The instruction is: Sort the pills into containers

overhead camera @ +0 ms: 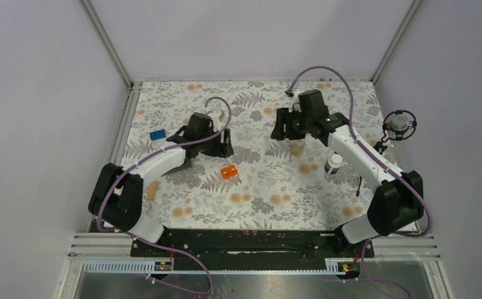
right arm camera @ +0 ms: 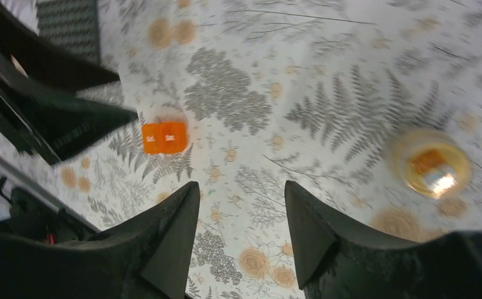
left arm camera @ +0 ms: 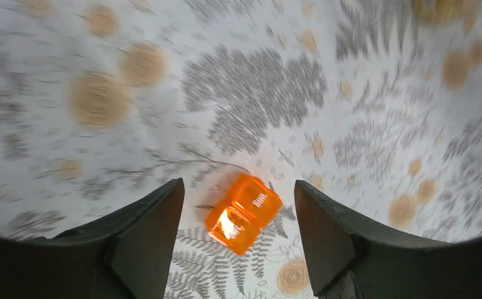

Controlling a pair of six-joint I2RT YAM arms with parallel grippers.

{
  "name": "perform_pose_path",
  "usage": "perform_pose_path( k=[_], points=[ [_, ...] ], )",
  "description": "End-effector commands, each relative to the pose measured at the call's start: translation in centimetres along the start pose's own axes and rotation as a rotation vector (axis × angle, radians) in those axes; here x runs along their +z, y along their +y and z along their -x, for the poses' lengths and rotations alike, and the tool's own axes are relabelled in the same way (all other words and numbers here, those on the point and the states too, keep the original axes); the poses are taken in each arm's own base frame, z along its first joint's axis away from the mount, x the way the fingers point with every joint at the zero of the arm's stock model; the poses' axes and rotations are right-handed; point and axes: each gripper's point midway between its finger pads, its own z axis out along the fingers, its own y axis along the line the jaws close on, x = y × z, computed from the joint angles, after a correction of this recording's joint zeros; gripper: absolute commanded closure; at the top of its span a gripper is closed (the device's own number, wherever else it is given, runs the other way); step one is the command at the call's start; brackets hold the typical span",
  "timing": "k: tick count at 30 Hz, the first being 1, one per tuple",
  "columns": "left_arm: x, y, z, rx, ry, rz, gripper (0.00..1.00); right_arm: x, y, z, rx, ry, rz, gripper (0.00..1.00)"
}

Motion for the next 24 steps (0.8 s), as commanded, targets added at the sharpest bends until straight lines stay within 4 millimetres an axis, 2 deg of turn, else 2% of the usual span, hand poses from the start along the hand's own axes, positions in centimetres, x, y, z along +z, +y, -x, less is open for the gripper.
perform_pose_path(
  k=[1, 4, 8, 12, 17, 21, 24],
  points=[
    [-3.7, 3.2, 5.2, -0.234, -0.268, 0.083, 0.37, 2.3, 6.9, -0.3, -0.220, 0.040, 0.195, 0.42],
    [-4.6, 5.4, 3.0, -0.294, -0.249, 0.185, 0.45, 5.2, 9.1, -0.8, -0.258, 0.070, 0.199, 0.50],
    [-5.3, 6.9, -0.4, -0.329, -0.200, 0.259, 0.51, 10.3, 10.2, -2.3, -0.287, 0.156, 0.182, 0.71],
    [-6.1, 7.9, -1.8, -0.397, -0.205, 0.284, 0.51, 14.1, 11.3, -4.3, -0.335, 0.237, 0.150, 0.80],
    [-6.7, 8.4, -2.1, -0.442, -0.217, 0.291, 0.52, 16.9, 12.3, -7.7, -0.370, 0.322, 0.132, 0.80],
    [-6.6, 8.3, -2.1, -0.446, -0.214, 0.264, 0.52, 18.6, 11.6, -10.4, -0.449, 0.365, 0.078, 0.81],
    [-6.5, 8.2, -1.8, -0.449, -0.222, 0.250, 0.52, 18.8, 10.7, -11.4, -0.485, 0.380, 0.035, 0.82]
  ],
)
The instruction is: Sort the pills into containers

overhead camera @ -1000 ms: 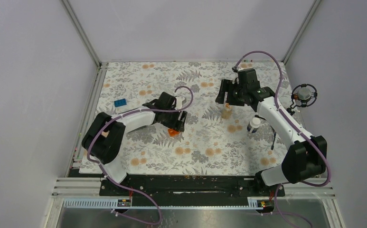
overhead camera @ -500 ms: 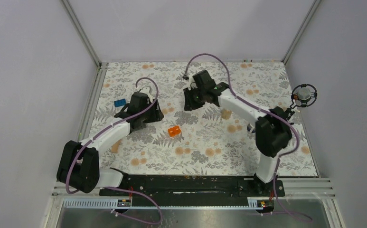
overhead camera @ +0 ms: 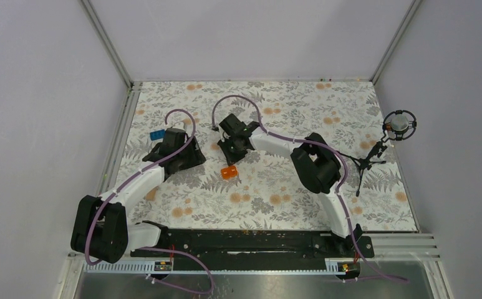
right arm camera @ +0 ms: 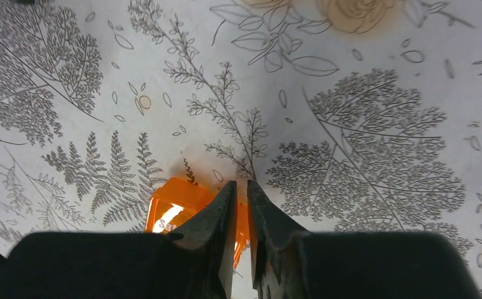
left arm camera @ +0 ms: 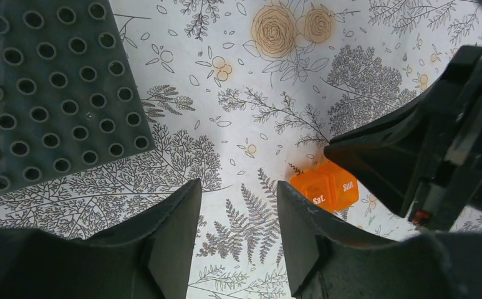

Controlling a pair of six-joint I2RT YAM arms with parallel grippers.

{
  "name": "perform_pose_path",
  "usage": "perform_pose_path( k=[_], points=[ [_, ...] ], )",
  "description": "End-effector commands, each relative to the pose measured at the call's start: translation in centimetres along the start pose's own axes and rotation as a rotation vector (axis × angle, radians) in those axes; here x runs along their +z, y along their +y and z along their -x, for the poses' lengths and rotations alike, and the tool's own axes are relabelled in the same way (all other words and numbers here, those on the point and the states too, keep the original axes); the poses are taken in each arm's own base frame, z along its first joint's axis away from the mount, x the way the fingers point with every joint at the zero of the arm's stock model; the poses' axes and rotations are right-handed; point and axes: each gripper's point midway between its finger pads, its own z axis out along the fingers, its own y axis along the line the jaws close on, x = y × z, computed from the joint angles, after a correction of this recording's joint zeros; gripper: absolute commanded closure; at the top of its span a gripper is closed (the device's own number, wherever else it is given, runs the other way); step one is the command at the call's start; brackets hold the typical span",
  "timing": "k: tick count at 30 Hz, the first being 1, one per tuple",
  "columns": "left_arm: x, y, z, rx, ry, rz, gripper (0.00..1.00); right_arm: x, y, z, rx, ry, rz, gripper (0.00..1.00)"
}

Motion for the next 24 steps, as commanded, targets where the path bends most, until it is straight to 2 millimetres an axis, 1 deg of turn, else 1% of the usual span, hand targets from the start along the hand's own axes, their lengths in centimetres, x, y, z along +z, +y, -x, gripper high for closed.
perform_pose_path(
  k=[1, 3, 5, 9, 11, 13, 15, 16, 17, 19, 21, 24],
  points=[
    [-0.2, -0.7, 1.1, -0.021, -0.047, -0.042, 0.52, -0.1, -0.7, -0.6, -0.075, 0.014, -0.086, 0.82],
    [-0.1, -0.6, 1.2, -0.027, -0.051, -0.040, 0.52, -0.8, -1.0, -1.5, -0.083, 0.027, -0.107, 0.82],
    [-0.1, -0.6, 1.2, -0.033, -0.053, -0.040, 0.52, -1.3, -1.2, -3.2, -0.086, 0.058, -0.108, 0.82],
    [0.0, -0.6, 1.3, -0.047, -0.056, -0.045, 0.53, -2.7, 0.1, -5.7, -0.110, 0.108, -0.025, 0.83],
    [0.0, -0.7, 1.3, -0.050, -0.059, -0.047, 0.53, -3.3, 0.1, -6.1, -0.098, 0.106, -0.026, 0.81],
    [0.0, -0.5, 1.4, -0.057, -0.063, -0.041, 0.53, -3.9, 0.0, -5.7, -0.074, 0.086, -0.044, 0.80],
    [-0.1, -0.4, 1.5, -0.064, -0.070, -0.036, 0.53, -4.8, 0.1, -4.8, -0.053, 0.058, -0.065, 0.69],
    [-0.2, -0.3, 1.6, -0.068, -0.074, -0.032, 0.53, -5.3, 0.0, -4.5, -0.047, 0.049, -0.075, 0.62],
    [-0.3, -0.1, 1.7, -0.070, -0.080, -0.026, 0.53, -5.9, 0.2, -4.1, -0.050, 0.036, -0.075, 0.51],
    [-0.6, 0.1, 2.0, -0.074, -0.099, -0.016, 0.53, -6.8, 0.4, -4.0, -0.053, 0.022, -0.074, 0.39],
    [-0.8, 0.4, 2.2, -0.080, -0.115, -0.004, 0.53, -7.4, 0.7, -4.2, -0.087, -0.005, -0.054, 0.29],
    [-1.0, 1.0, 2.4, -0.087, -0.135, 0.024, 0.53, -7.4, 1.7, -4.6, -0.155, -0.019, -0.002, 0.21]
  ],
)
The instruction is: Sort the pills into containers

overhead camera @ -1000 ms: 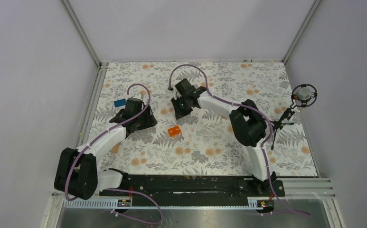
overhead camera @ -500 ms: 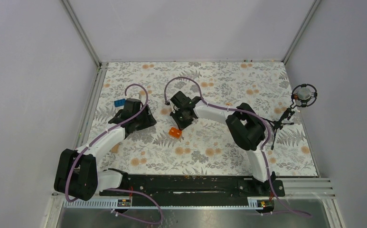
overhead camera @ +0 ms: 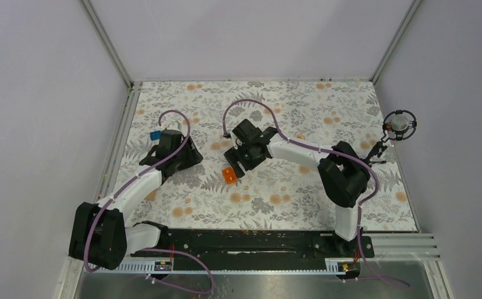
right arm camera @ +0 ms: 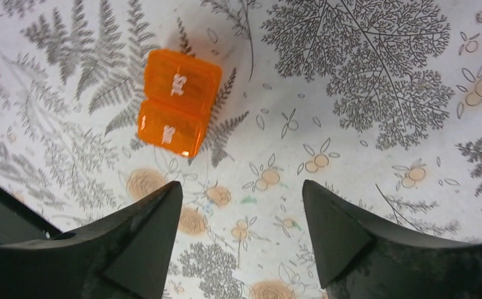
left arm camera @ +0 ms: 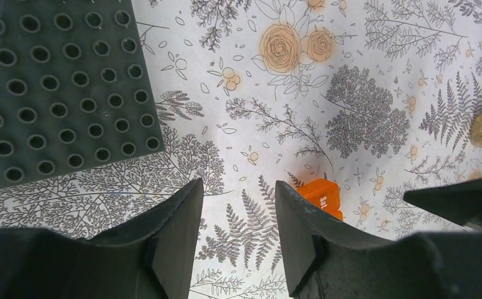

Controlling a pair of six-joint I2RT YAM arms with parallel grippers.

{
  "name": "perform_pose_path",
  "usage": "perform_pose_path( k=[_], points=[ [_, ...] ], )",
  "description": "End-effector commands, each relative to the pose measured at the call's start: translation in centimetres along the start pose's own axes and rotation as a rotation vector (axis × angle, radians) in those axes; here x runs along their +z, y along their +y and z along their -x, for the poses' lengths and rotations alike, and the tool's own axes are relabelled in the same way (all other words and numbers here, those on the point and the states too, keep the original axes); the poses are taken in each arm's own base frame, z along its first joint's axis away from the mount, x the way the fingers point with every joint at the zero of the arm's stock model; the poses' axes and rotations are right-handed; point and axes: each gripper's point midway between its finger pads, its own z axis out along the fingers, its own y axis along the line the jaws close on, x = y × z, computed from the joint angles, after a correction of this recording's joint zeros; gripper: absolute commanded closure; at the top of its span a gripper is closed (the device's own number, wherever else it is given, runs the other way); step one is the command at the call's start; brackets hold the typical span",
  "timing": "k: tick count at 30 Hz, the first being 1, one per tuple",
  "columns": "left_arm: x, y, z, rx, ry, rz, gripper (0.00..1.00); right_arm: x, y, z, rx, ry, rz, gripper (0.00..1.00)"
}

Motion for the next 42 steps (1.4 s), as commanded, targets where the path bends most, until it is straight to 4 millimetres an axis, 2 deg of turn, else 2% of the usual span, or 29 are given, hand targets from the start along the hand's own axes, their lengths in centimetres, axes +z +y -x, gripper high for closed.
perform_pose_path(
  k=[1, 9, 16, 18, 21, 30, 32, 34, 37, 42],
  points=[
    [-0.6, 0.4, 1.8, -0.021, -0.091, 0.022, 0.53, -2.1, 2.0, 0.9, -0.097, -0.075, 0.062, 0.19],
    [-1.1, 1.6, 2.4, -0.053, -0.127, 0.081, 0.53, -1.0, 4.1, 2.3, -0.045, -0.087, -0.078, 0.14],
    [-0.8, 2.2, 2.1, -0.066, -0.113, 0.101, 0.53, 1.1, 5.0, 2.1, 0.008, -0.075, -0.131, 0.12],
    [-0.8, 2.3, 2.1, -0.068, -0.113, 0.105, 0.53, 1.9, 5.3, 2.3, 0.021, -0.066, -0.134, 0.19],
    [-0.8, 2.4, 2.1, -0.068, -0.113, 0.109, 0.53, 2.5, 4.6, 1.9, 0.040, -0.020, -0.204, 0.29],
    [-1.0, 2.5, 2.5, -0.062, -0.125, 0.125, 0.52, 3.0, 3.8, 1.4, 0.112, -0.011, -0.262, 0.39],
    [-0.9, 2.5, 2.6, -0.062, -0.124, 0.124, 0.52, 3.0, 3.9, 1.3, 0.118, -0.007, -0.258, 0.47],
    [-0.8, 2.5, 2.5, -0.063, -0.119, 0.122, 0.52, 3.1, 4.1, 1.1, 0.119, -0.002, -0.242, 0.61],
    [-0.7, 2.2, 2.3, -0.061, -0.107, 0.108, 0.51, 2.8, 4.2, 0.9, 0.116, -0.002, -0.233, 0.73],
    [-0.8, 0.7, 2.6, -0.038, -0.103, 0.031, 0.44, 0.8, 3.6, 1.6, 0.109, -0.049, -0.199, 0.77]
  ],
)
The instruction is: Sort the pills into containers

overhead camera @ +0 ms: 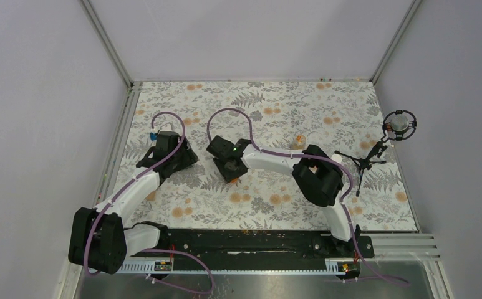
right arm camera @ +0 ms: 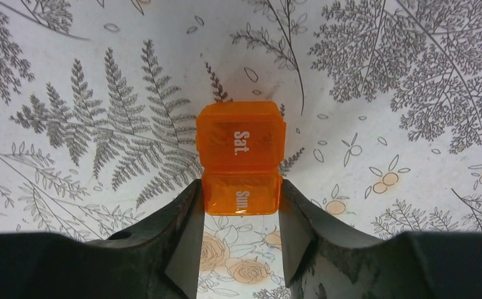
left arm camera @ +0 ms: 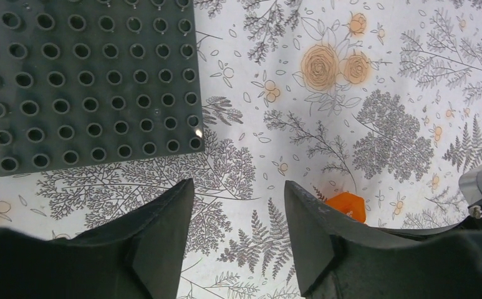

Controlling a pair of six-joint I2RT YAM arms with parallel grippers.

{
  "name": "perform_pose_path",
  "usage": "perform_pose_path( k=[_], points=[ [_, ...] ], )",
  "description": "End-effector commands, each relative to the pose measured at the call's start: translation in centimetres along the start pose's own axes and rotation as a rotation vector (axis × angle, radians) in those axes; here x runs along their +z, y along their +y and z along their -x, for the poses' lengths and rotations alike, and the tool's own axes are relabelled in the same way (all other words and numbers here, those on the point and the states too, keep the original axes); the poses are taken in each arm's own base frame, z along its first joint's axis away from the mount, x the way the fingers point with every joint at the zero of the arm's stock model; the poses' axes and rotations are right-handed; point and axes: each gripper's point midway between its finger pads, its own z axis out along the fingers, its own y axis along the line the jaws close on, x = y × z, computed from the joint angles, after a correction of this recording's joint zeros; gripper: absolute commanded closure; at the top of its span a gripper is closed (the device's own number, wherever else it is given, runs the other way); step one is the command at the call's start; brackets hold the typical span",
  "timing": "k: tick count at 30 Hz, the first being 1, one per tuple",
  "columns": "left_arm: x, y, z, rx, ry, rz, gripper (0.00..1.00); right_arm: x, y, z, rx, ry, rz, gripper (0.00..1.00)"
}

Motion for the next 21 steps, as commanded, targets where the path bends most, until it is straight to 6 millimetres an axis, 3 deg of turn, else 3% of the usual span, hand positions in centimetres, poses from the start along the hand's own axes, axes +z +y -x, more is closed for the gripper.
perform_pose_path(
  k=[1, 6, 16, 21],
  points=[
    [-0.4, -2.4, 1.8, 0.016, -0.042, -0.110, 0.42, -3.0, -0.7, 1.4, 0.014, -0.070, 0.059, 0.78],
    [-1.8, -6.4, 2.6, -0.001, -0.026, -0.342, 0.34, -6.1, -0.8, 4.2, 0.018, -0.179, 0.248, 0.76],
    [-5.4, -14.7, 5.4, -0.060, 0.035, -0.729, 0.27, -11.9, -3.1, 8.8, -0.030, -0.341, 0.345, 0.71],
    [-4.8, -16.0, 6.6, -0.097, 0.008, -0.786, 0.19, -13.3, -2.0, 10.3, -0.007, -0.372, 0.406, 0.71]
  ],
)
